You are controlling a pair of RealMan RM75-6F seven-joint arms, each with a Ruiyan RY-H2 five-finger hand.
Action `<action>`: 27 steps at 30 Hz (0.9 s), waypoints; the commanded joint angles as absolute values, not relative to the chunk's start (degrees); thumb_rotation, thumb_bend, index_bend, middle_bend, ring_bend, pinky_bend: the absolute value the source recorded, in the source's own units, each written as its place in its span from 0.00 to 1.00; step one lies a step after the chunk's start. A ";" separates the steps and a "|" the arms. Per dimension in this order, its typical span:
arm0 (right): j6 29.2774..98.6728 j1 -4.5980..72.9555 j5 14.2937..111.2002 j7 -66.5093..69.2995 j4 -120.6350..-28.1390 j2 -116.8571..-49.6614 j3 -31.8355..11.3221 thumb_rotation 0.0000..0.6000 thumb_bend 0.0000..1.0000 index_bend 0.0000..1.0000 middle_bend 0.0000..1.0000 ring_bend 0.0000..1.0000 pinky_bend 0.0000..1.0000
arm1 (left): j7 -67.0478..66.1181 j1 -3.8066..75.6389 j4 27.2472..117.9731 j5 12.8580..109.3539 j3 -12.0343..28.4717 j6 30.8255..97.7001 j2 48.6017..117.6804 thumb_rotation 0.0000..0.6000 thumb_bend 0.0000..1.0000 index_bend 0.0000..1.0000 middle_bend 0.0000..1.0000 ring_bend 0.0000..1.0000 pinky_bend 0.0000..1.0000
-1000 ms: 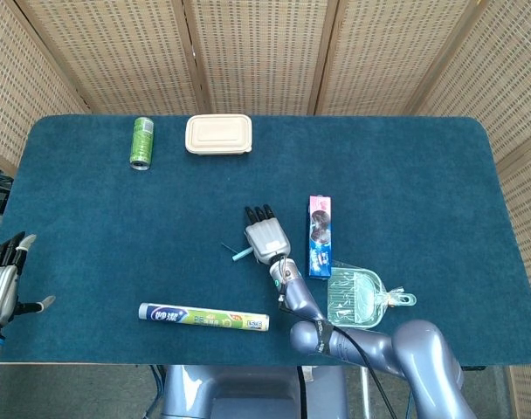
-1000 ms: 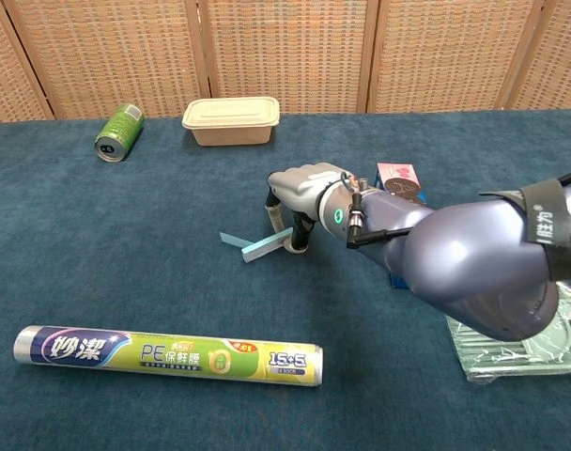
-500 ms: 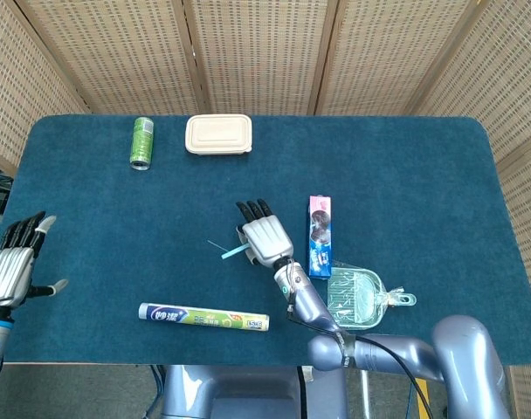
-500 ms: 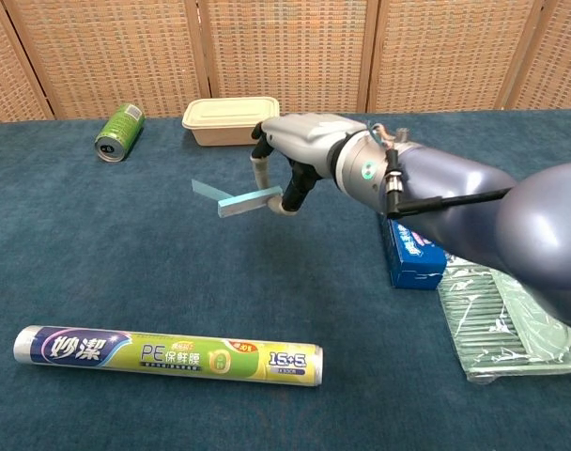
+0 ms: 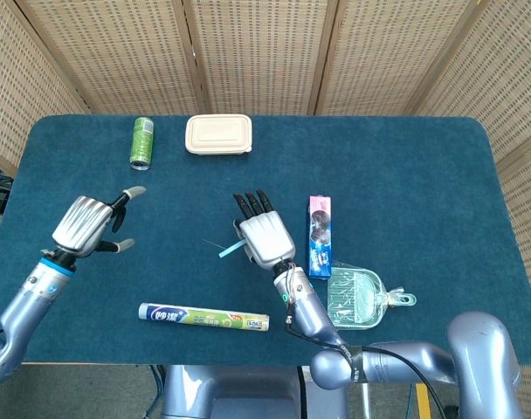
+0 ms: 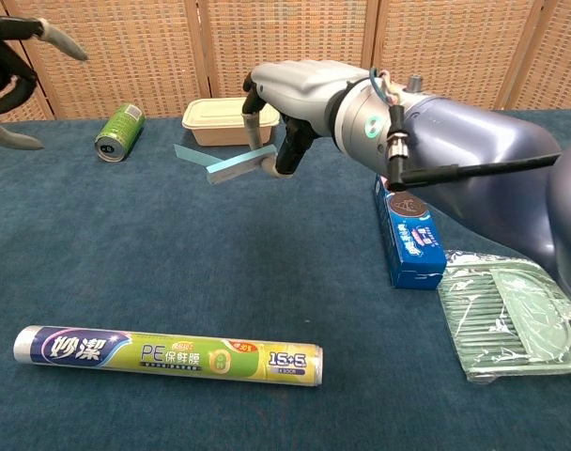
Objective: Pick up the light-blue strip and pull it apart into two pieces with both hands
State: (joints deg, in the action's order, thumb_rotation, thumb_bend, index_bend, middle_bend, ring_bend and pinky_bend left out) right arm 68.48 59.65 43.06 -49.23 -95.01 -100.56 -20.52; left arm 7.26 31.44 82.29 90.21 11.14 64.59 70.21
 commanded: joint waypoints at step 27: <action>72.34 65.19 36.18 -55.81 -93.84 -105.91 -22.37 1.00 0.57 0.59 0.07 0.00 0.00 | -0.44 41.38 95.90 76.39 11.54 50.08 71.14 1.00 0.26 0.42 0.84 0.90 0.91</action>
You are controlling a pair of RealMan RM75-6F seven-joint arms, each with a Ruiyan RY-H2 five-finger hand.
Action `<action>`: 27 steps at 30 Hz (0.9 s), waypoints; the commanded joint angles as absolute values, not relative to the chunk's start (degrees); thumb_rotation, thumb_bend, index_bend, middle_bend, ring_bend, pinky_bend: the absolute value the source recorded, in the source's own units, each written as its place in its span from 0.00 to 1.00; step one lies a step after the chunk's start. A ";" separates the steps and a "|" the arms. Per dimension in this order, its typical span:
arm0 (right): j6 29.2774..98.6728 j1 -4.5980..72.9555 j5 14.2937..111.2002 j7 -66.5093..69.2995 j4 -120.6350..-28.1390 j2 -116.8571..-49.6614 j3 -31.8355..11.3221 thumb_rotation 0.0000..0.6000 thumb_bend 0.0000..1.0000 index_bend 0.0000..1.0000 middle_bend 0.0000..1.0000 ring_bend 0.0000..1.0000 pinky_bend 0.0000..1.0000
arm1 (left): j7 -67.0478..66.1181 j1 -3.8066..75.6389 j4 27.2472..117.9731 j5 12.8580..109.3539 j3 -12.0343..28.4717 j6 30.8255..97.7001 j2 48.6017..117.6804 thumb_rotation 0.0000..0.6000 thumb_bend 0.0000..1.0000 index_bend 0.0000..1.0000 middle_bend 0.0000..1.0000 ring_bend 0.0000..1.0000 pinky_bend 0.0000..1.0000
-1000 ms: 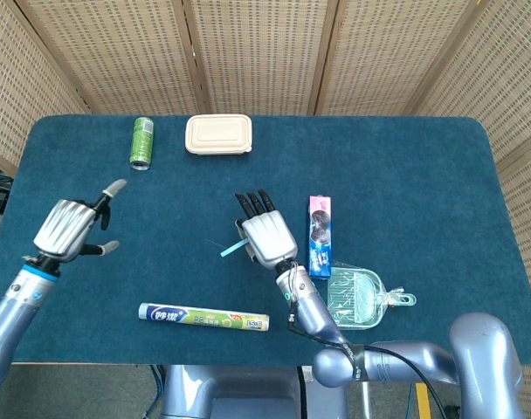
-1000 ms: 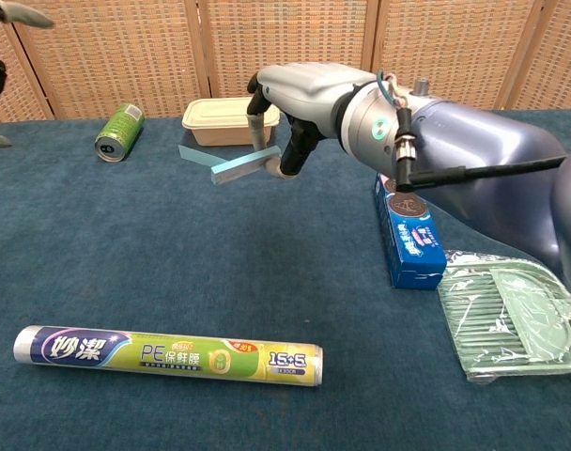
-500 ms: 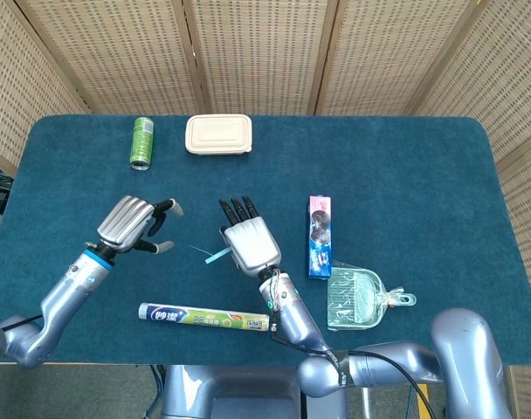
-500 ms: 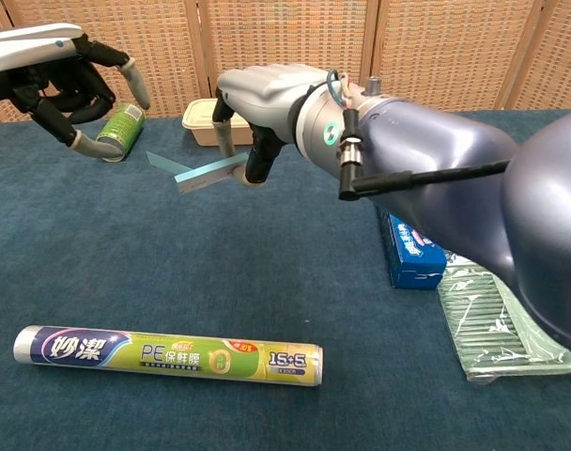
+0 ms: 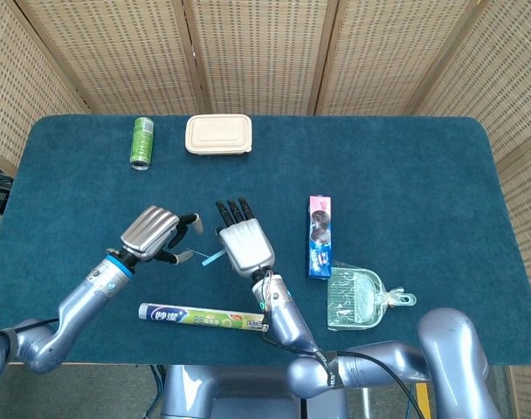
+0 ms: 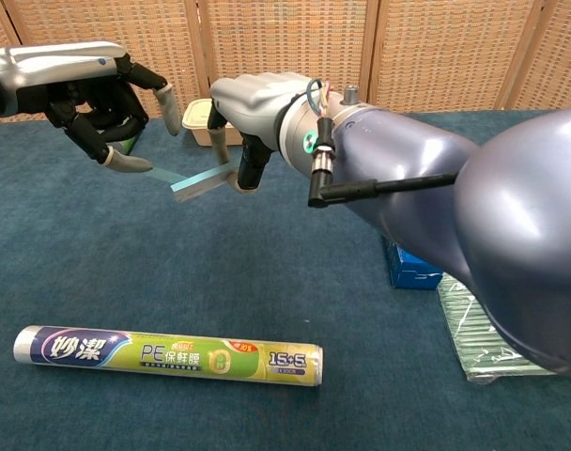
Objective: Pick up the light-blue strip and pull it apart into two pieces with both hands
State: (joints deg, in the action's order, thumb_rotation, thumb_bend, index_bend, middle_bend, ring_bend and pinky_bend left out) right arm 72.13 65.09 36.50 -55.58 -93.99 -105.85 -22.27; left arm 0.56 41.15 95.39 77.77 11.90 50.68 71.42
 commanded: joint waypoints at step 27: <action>73.09 65.65 35.43 -56.05 -93.70 -105.99 -21.92 1.00 0.61 0.59 0.07 0.00 0.00 | -2.53 42.71 94.08 72.98 9.56 49.14 73.48 1.00 0.36 0.47 0.84 0.90 0.91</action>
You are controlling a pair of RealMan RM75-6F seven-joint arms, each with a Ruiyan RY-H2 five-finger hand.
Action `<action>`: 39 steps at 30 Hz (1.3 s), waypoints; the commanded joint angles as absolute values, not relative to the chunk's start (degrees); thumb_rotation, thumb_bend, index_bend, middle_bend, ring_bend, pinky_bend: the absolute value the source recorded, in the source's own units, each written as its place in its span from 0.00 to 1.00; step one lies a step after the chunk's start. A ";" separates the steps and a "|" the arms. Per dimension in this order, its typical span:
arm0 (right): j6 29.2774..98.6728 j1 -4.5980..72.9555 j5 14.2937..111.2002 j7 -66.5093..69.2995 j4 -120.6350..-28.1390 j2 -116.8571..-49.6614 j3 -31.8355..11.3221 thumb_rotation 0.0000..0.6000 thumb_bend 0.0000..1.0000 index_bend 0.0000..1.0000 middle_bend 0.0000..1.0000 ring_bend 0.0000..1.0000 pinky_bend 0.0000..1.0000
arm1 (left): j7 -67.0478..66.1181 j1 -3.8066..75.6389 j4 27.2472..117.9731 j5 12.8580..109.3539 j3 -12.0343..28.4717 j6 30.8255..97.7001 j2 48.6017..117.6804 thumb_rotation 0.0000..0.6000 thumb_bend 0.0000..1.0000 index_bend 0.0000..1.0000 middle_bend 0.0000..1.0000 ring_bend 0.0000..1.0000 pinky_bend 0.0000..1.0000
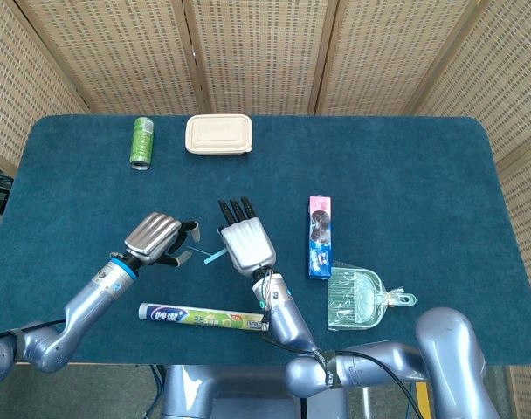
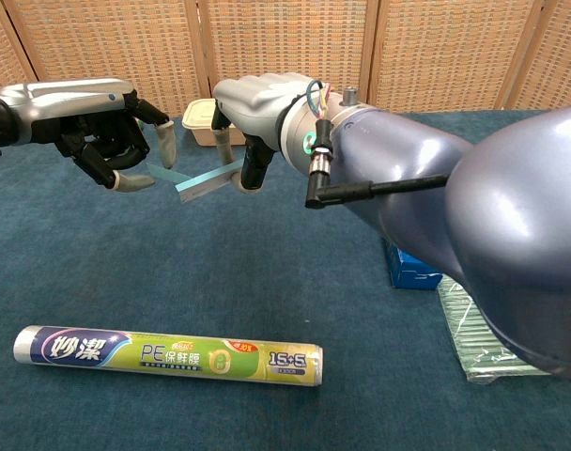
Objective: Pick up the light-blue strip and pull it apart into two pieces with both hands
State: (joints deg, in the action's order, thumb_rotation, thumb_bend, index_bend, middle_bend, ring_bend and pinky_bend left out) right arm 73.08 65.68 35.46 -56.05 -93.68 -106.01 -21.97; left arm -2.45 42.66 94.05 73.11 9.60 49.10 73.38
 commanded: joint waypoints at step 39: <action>71.67 63.93 35.24 -53.42 -90.56 -105.67 -19.71 1.00 0.61 0.59 0.07 0.00 0.00 | -3.28 41.55 89.62 70.73 7.05 51.09 75.91 1.00 0.54 0.78 0.87 0.90 0.91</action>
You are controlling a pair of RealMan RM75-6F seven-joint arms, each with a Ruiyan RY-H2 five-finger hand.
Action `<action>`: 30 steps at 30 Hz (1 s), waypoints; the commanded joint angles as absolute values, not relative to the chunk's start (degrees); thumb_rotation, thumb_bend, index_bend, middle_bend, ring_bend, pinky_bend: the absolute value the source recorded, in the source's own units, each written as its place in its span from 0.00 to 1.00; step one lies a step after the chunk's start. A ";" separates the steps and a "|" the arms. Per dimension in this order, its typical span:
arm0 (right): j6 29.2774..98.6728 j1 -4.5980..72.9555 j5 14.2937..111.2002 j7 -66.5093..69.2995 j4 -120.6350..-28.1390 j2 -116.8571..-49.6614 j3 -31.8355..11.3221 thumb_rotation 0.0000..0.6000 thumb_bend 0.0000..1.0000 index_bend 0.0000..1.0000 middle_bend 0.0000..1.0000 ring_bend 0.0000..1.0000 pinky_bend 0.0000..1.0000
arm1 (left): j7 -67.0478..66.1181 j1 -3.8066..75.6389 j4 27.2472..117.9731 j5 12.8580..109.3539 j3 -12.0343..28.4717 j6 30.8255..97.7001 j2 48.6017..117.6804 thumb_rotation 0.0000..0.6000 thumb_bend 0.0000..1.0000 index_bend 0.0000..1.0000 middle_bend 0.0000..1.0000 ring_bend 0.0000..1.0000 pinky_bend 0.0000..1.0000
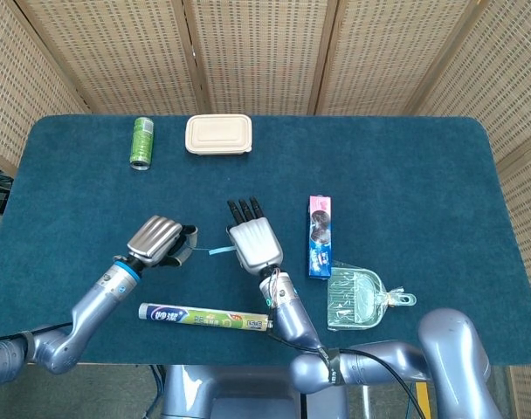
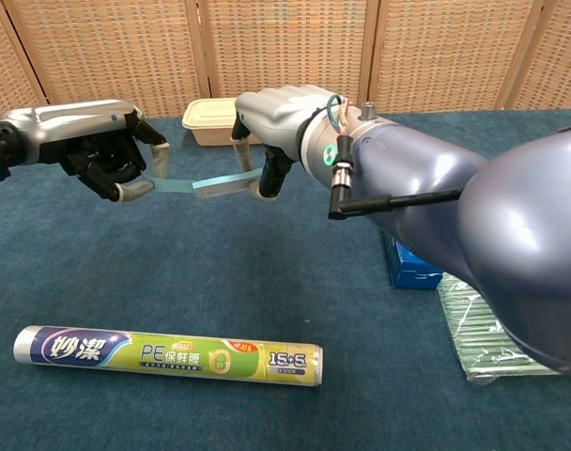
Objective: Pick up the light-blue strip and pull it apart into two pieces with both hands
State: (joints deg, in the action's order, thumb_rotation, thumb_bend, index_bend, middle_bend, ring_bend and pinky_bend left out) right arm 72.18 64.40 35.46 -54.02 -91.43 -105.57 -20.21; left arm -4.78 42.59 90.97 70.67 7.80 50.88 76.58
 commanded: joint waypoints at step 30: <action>67.02 60.74 37.56 -48.55 -82.11 -108.99 -17.78 1.00 0.02 0.00 0.00 0.00 0.00 | 14.28 32.08 75.86 75.85 3.51 55.32 71.02 1.00 0.00 0.00 0.00 0.00 0.20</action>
State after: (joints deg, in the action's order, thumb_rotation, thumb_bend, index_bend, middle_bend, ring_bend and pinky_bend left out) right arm 66.81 61.21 37.06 -48.91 -81.24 -109.68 -17.72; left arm 14.12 32.25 75.61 76.06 3.31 55.16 71.27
